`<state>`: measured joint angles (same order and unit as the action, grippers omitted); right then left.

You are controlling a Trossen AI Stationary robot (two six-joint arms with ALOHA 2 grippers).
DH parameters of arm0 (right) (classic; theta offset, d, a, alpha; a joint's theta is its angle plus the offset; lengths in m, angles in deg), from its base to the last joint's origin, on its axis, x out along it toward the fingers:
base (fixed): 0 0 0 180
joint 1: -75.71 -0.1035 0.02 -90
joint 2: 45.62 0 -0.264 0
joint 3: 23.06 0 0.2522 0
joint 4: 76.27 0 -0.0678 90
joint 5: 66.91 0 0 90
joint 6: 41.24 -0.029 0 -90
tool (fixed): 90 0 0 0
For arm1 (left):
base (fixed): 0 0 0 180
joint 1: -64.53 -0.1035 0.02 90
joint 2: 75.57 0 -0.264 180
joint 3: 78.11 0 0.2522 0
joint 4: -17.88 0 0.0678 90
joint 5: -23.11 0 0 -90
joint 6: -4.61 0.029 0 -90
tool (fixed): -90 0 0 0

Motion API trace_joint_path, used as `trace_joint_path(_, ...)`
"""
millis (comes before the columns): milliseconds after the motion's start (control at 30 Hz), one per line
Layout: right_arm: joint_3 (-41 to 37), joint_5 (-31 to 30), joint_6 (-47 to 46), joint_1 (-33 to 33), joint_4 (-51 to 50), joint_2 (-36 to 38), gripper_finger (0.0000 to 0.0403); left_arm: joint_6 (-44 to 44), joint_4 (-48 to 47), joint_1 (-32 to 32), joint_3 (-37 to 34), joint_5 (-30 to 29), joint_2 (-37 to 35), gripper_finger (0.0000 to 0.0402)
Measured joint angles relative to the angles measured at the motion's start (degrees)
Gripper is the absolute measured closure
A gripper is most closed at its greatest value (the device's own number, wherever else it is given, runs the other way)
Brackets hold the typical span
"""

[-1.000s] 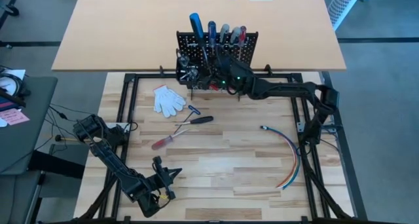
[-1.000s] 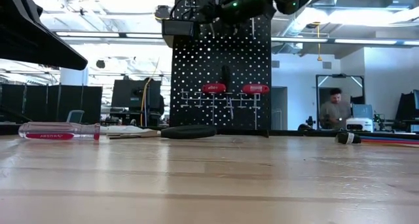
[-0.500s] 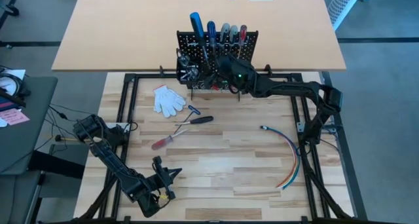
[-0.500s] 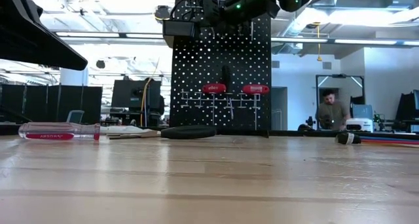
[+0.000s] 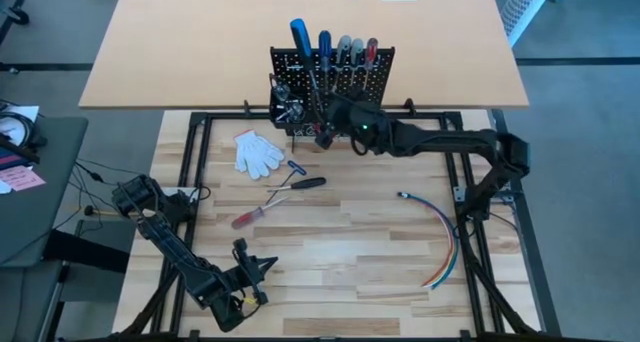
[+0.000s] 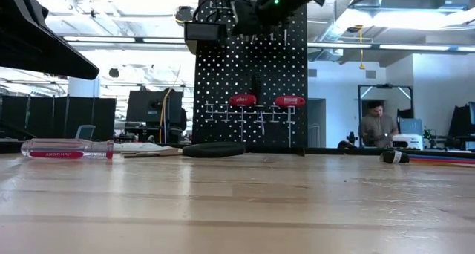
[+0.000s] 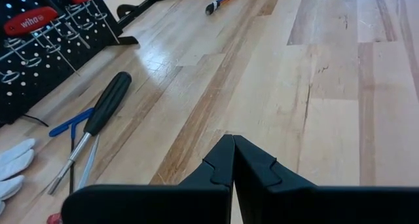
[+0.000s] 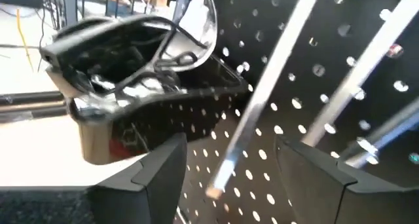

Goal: Hang tools onto peg board
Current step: Hang the transparent red screwdriver in the peg board

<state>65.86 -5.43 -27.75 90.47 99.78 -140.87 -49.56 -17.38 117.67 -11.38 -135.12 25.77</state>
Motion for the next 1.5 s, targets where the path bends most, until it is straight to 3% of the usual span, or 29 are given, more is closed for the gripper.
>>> trace_joint_path(367,0.1,-0.1,-2.8,-5.0,-17.4,5.9,0.0163,0.0,0.0,0.0,0.0,0.1,0.0,0.0401)
trace_joint_path(533,-3.2,0.1,-0.4,-10.6,-18.4,6.1,0.0163,-1.3,-4.1,1.2,0.0,3.4,-0.5,0.0401)
trace_joint_path(633,-7.0,2.6,0.3,-14.3,-16.3,5.5,0.0163,-14.0,-14.2,3.2,0.0,2.4,-1.5,0.0402)
trace_joint_path(733,-11.5,5.5,-1.2,-17.9,-13.8,5.0,0.0163,-32.9,-29.8,5.0,0.0,0.2,-2.0,0.0393)
trace_joint_path(800,-14.6,6.3,-4.1,-20.6,-11.0,5.0,0.0163,-44.4,-38.0,5.8,-0.2,0.6,-2.0,0.0375)
trace_joint_path(900,-19.5,6.4,-9.4,-24.9,-5.1,5.0,0.0163,-52.5,-42.1,5.9,-2.2,2.6,-2.0,0.0333)
trace_joint_path(1100,-28.7,6.4,-19.5,-34.1,5.7,5.0,0.0163,-59.9,-40.3,3.4,-8.9,8.5,-2.0,0.0218)
trace_joint_path(1267,-33.3,6.2,-20.0,-38.7,13.5,5.0,0.0163,-59.6,-31.9,1.4,-16.3,14.6,-4.6,0.0133)
trace_joint_path(1367,-34.2,5.8,-18.4,-38.4,16.6,5.0,0.0163,-52.3,-21.6,0.0,-21.8,17.4,-8.4,0.011)
trace_joint_path(1500,-34.2,5.6,-18.0,-36.6,18.4,5.0,0.0163,-43.5,-9.1,-2.1,-29.1,18.6,-14.7,0.011)
